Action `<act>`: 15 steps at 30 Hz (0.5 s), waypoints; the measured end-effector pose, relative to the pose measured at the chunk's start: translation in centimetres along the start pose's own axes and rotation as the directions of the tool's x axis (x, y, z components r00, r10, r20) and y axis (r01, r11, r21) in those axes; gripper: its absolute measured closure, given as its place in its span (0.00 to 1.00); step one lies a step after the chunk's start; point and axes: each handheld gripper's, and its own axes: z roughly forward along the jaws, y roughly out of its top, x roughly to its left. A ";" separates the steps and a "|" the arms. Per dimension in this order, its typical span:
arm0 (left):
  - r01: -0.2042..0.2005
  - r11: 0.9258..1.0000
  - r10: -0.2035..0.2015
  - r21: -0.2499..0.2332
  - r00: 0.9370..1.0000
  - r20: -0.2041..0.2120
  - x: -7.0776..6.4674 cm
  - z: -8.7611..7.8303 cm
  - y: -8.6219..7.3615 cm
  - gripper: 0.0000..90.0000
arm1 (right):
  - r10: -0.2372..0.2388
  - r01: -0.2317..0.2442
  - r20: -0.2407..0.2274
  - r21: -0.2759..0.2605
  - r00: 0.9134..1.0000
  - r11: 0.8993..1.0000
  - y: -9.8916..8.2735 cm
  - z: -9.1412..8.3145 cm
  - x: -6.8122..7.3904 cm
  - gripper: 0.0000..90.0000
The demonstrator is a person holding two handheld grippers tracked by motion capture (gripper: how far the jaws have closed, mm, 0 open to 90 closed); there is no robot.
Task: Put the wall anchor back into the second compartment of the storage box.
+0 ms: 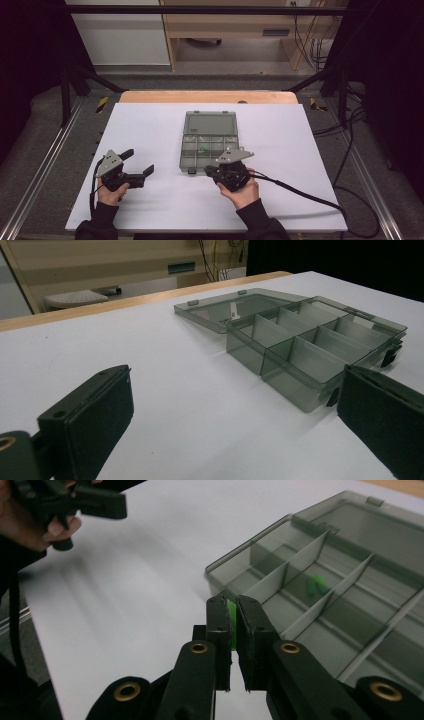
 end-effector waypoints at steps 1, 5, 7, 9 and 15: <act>0.000 1.000 0.000 0.000 1.000 0.000 0.0 0.0 0.0 0.01 | 0.000 0.000 0.000 0.000 1.000 1.000 0.0 0.0 0.0 0.95; -0.001 1.000 0.001 0.001 1.000 0.001 0.0 0.0 0.0 0.01 | -0.003 0.004 0.038 -0.018 0.999 1.000 1.6 0.2 -0.8 0.95; 0.000 1.000 0.000 -0.002 1.000 0.000 0.0 0.0 0.0 0.01 | -0.001 0.002 0.048 -0.023 0.999 1.000 2.3 0.4 -1.2 0.95; 0.001 1.000 -0.001 -0.002 1.000 0.001 0.0 0.0 0.0 0.01 | 0.003 -0.002 0.056 -0.027 0.998 1.000 2.8 0.6 -1.5 0.95; 0.000 1.000 0.000 0.000 1.000 0.001 0.0 0.0 0.0 0.01 | 0.015 -0.013 0.079 -0.031 0.997 0.999 4.3 1.6 -2.5 0.95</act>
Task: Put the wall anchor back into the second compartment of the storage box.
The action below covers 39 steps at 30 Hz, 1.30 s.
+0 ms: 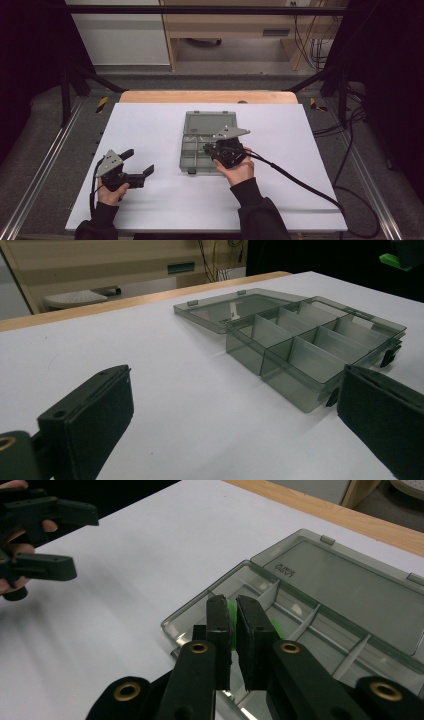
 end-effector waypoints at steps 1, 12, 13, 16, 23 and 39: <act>0.001 1.000 -0.001 -0.001 1.000 0.000 0.0 0.0 0.0 0.01 | 0.000 0.000 0.000 0.000 1.000 1.000 0.0 0.0 0.0 0.95; 0.002 1.000 -0.002 -0.002 1.000 0.000 0.0 0.0 0.0 0.01 | 0.008 -0.009 0.041 0.024 0.999 1.000 1.3 2.8 -1.9 0.95; 0.002 1.000 -0.002 -0.002 1.000 0.000 0.0 0.0 0.0 0.01 | 0.007 -0.008 0.044 0.028 0.999 1.000 1.4 3.1 -2.1 0.95; 0.003 1.000 -0.003 -0.003 1.000 0.000 0.1 0.0 0.0 0.01 | 0.009 -0.011 0.052 0.036 0.999 0.999 1.6 3.8 -2.4 0.95; 0.003 1.000 -0.003 -0.002 1.000 0.001 0.1 0.0 0.0 0.01 | 0.029 -0.033 0.072 0.065 0.997 0.997 1.4 5.6 -3.5 0.95; 0.005 1.000 -0.005 -0.003 1.000 0.004 0.1 0.0 0.0 0.01 | 0.059 -0.070 0.084 0.136 0.995 0.988 0.0 8.9 -4.7 0.95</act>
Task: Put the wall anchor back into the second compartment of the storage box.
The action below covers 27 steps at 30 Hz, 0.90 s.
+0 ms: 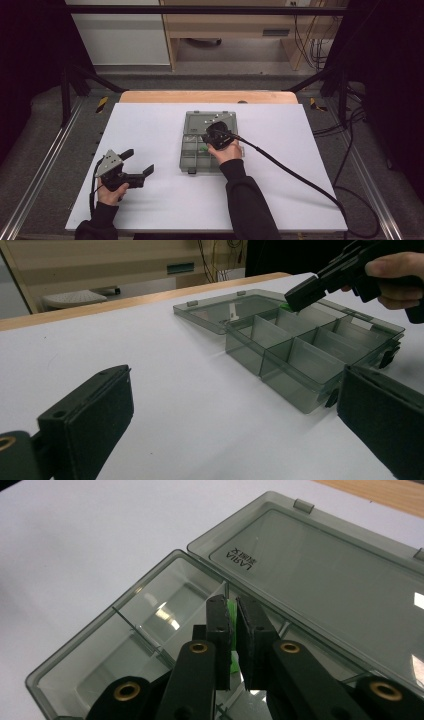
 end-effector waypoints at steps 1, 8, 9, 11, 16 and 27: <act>0.000 1.000 0.000 0.000 1.000 0.000 0.0 0.0 0.0 0.01 | 0.000 0.000 0.001 0.004 1.000 1.000 -0.1 0.1 0.0 0.95; -0.001 1.000 0.001 0.001 1.000 0.002 0.0 0.0 0.0 0.01 | 0.006 -0.006 0.010 0.033 1.000 0.999 -0.5 1.3 -0.2 0.95; 0.000 1.000 0.000 0.001 1.000 0.002 0.0 0.0 0.0 0.01 | 0.006 -0.006 0.009 0.035 1.000 0.999 -0.6 1.4 -0.2 0.95; 0.001 1.000 -0.001 0.001 1.000 0.002 0.0 0.0 0.0 0.01 | 0.006 -0.006 0.010 0.043 1.000 0.999 -0.7 1.6 -0.2 0.95; 0.000 1.000 0.000 0.001 1.000 0.002 0.0 0.0 0.0 0.01 | -0.001 0.001 0.005 0.059 1.000 0.998 -0.9 1.9 -0.3 0.94; 0.001 1.000 -0.001 0.001 1.000 0.000 0.0 0.0 0.0 0.01 | -0.036 0.036 -0.003 -0.010 0.999 0.999 -0.4 0.3 0.2 0.76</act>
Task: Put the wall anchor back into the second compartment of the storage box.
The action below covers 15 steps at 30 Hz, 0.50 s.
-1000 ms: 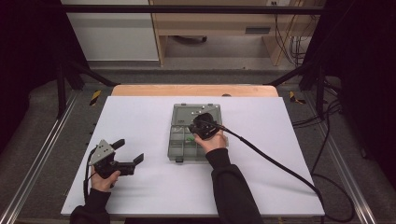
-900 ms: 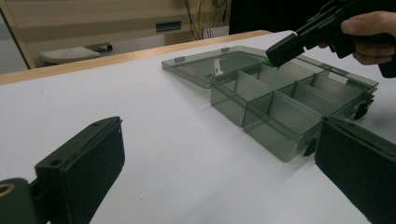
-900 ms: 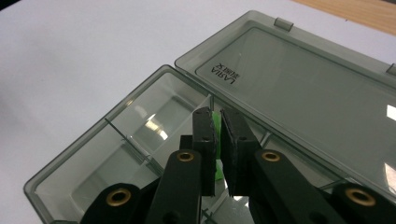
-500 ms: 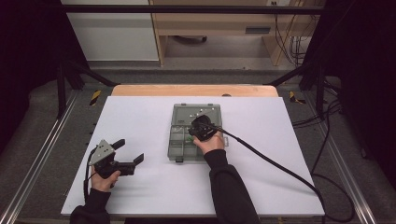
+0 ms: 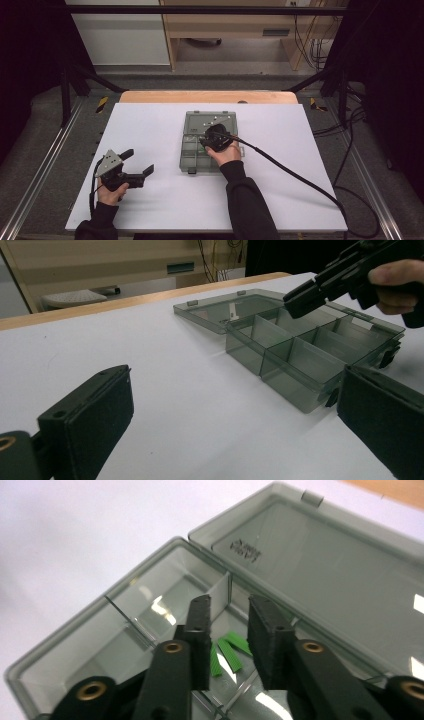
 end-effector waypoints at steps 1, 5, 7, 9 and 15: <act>0.000 1.000 0.000 0.000 1.000 0.000 0.0 0.0 0.0 0.01 | 0.000 0.000 0.002 -0.013 1.000 1.000 0.1 -0.4 0.1 0.73; 0.000 1.000 0.000 -0.001 1.000 -0.001 0.0 0.0 0.0 0.01 | -0.007 0.008 0.009 -0.083 1.000 0.997 0.7 -2.1 0.4 0.58; 0.000 1.000 0.000 0.000 1.000 -0.001 0.0 0.0 0.0 0.01 | -0.011 0.011 0.005 -0.114 1.000 0.993 1.0 -3.1 0.6 0.52; -0.001 1.000 0.001 0.000 1.000 -0.001 0.0 0.0 0.0 0.01 | -0.013 0.014 0.005 -0.124 1.000 0.992 1.0 -3.4 0.6 0.49; -0.002 1.000 0.002 0.001 1.000 -0.002 -0.1 0.0 0.0 0.01 | -0.030 0.031 0.008 -0.216 1.000 0.976 1.3 -6.1 1.2 0.27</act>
